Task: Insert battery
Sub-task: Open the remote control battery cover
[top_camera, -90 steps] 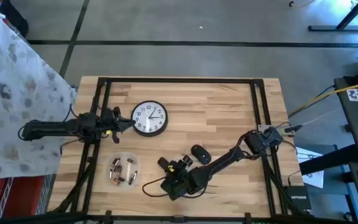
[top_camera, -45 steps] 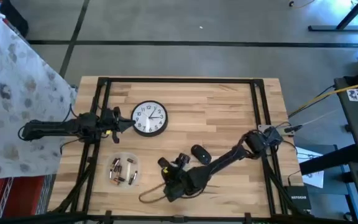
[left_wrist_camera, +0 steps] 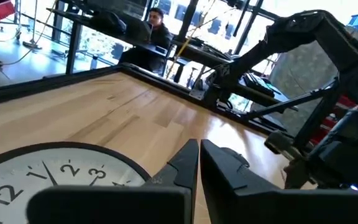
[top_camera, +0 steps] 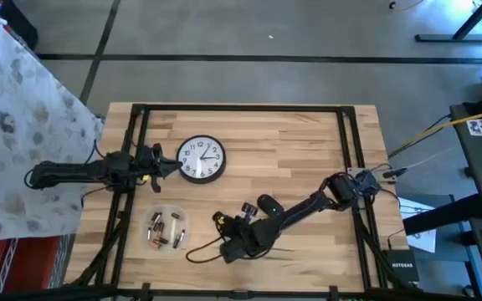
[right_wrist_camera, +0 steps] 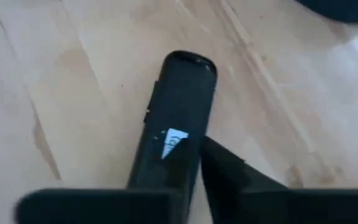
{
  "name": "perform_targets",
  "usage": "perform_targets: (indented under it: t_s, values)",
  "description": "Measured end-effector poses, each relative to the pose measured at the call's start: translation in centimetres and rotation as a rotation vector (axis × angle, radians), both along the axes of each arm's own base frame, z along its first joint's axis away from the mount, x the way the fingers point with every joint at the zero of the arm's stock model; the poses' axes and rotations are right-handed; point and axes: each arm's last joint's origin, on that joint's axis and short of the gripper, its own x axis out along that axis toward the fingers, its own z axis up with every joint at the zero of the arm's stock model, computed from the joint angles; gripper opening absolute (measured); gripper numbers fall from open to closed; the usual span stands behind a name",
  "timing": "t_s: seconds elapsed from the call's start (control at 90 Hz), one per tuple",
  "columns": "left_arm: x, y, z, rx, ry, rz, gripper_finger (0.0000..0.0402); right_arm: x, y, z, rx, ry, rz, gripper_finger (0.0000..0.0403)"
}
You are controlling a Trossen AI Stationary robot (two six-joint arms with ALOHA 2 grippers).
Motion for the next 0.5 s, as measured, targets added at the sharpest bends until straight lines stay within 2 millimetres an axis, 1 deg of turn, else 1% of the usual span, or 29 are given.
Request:
perform_targets:
  t_s: [0.122, 0.2, 0.3, 0.389, 0.5]
  values:
    - [0.0, 0.0, 0.0, 0.0, 0.0, 0.0, 0.0, -0.1, -0.1, -0.6, 0.012, -0.018, -0.032, 0.001]
    - [0.0, 0.0, 0.0, 0.0, 0.0, 0.0, 0.0, -0.2, -0.1, -0.9, 0.027, -0.023, -0.023, 0.0003]
    - [0.0, 0.0, 0.0, 0.0, 0.0, 0.0, 0.0, -0.3, 0.0, -1.1, 0.044, -0.022, -0.016, 0.0004]
    - [0.0, 0.0, 0.0, 0.0, 0.0, 0.0, 0.0, -0.6, 0.5, -1.1, 0.057, -0.012, -0.017, 0.0001]
    - [0.0, 0.0, 0.0, 0.0, 0.0, 0.0, 0.0, -1.4, 1.7, -1.2, 0.066, -0.007, -0.019, 0.0001]
